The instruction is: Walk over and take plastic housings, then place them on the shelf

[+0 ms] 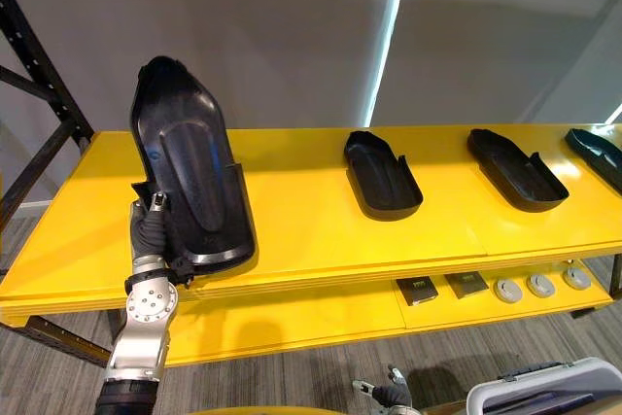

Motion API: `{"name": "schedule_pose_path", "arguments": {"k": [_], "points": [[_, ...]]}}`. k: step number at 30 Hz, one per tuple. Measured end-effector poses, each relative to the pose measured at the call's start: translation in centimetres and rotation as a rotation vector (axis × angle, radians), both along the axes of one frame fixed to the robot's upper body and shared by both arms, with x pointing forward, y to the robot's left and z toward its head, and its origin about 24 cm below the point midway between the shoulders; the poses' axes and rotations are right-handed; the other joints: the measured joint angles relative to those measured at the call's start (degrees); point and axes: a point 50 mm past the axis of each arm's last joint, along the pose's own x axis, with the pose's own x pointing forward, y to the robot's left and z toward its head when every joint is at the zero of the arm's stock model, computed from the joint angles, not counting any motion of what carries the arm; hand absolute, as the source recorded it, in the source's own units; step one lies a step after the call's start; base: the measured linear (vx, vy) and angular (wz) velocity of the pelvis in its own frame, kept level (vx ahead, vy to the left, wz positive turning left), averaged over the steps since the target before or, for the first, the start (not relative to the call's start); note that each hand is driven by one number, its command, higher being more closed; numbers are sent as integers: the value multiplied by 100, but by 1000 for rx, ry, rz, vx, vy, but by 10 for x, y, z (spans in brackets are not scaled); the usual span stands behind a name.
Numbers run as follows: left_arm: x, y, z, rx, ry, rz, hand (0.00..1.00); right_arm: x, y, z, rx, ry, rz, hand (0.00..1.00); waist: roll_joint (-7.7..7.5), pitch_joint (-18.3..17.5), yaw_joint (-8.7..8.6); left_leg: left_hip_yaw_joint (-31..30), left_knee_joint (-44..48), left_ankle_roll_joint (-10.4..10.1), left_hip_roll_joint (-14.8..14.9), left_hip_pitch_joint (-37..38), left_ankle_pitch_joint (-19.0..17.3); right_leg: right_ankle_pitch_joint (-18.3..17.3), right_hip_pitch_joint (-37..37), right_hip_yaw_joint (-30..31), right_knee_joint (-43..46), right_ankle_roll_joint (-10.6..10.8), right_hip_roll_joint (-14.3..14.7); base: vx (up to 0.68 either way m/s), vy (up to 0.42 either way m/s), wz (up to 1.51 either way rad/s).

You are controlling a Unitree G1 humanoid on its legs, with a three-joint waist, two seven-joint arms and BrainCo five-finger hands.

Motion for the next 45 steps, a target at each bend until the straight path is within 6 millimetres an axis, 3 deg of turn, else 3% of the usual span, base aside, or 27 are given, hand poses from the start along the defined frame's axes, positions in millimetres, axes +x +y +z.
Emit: {"name": "schedule_pose_path", "arguments": {"k": [9, 18, 19, 28, 34, 42, 45], "points": [[17, 16, -25, -39, 150, 48, 100, 6, -8, 1, -22, -3, 10, 0, 129, 79, -60, 39, -565, -9, -68, 104, 387, 175, -161, 90, -79, -33, 43, -28, -6, -4], [24, 33, -30, -67, 193, 116, 100, 9, -7, 1, -10, -3, 20, 0, 158, 102, -131, 107, -1116, -42, -172, 255, 671, 345, -292, 242, -225, 4, 36, -77, 6, -8], [23, 38, -30, -63, 199, 130, 0, 9, -7, 1, -9, -6, 20, 0, 160, 103, -161, 128, -1137, -42, -182, 257, 671, 344, -295, 266, -240, 8, 37, -45, 16, -10], [36, 57, -20, -44, 190, 212, 0, 10, -8, 1, -10, -8, 13, 0, 142, 110, -190, 152, -1109, -9, -211, 230, 686, 382, -271, 316, -364, 31, 35, 32, 1, -2], [46, 67, -3, -42, 138, 254, 0, 12, -7, 1, -9, -6, 15, 0, 130, 158, -197, 121, -1105, -10, -177, 245, 685, 398, -268, 424, -374, 6, 85, 61, -17, -10], [49, 68, 0, -114, 97, 291, 0, 13, -7, 1, -9, -7, 15, 0, 126, 166, -208, 47, -1111, -10, -177, 263, 685, 401, -267, 413, -351, 2, 84, -4, -2, 0], [51, 62, 19, -103, 5, 285, 0, 13, -7, 1, -9, -7, 15, 0, 92, 198, -188, -30, -1124, -9, -180, 258, 686, 399, -274, 350, -351, 2, 75, -40, -3, 10]]}}
